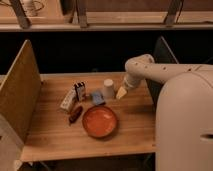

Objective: Place the ceramic cup over the eraser

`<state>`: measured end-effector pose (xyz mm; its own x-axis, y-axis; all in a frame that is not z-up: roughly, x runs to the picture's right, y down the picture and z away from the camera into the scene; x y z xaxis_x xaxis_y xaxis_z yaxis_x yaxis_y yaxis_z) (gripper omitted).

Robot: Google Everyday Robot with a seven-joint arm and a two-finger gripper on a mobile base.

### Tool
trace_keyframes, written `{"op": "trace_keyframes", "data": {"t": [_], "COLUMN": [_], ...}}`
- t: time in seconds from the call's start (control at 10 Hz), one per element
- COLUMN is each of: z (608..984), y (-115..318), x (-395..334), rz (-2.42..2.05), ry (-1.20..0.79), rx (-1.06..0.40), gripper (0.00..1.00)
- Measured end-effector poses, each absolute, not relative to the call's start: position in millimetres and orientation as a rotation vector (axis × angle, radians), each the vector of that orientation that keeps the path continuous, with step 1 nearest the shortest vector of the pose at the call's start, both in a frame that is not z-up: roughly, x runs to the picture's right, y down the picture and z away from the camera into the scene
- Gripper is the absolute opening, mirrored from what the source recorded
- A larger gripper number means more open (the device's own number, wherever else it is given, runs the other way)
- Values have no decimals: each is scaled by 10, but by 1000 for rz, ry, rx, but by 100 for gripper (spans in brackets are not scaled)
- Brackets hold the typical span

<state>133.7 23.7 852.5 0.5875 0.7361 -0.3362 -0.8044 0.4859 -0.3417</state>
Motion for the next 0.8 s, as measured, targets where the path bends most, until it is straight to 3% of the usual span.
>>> {"op": "trace_keyframes", "data": {"t": [0.2, 0.6, 0.8], "z": [8506, 8484, 8487], "y": [77, -808, -917], "x": [1358, 1159, 1115], "rz": [900, 689, 664], "ry": [153, 161, 159], "rx": [-455, -287, -270], "gripper": [80, 80, 80]}}
